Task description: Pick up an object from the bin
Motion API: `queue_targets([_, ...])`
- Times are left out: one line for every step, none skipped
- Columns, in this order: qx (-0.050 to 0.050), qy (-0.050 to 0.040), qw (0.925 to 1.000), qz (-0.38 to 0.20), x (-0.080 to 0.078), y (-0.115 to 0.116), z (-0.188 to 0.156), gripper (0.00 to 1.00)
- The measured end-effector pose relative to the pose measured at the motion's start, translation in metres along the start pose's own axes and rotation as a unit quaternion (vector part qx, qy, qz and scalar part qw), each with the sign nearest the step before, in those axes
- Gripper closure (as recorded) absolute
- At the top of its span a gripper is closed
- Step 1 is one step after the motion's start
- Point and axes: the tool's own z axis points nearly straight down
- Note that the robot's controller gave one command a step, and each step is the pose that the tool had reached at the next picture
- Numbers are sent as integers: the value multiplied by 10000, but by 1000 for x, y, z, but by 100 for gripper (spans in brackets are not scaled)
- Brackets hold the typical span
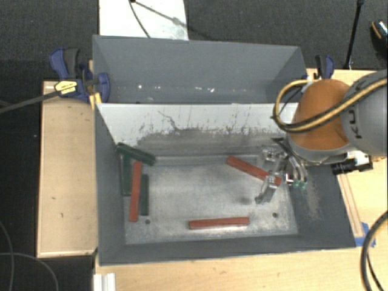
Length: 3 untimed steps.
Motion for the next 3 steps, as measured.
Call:
queue_targets([9, -18, 9962, 876, -37, -18, 31, 0])
queue_targets([9, -31, 9962, 866, -38, -17, 30, 0])
queue_targets([10, -27, 9963, 860, -38, -17, 30, 100])
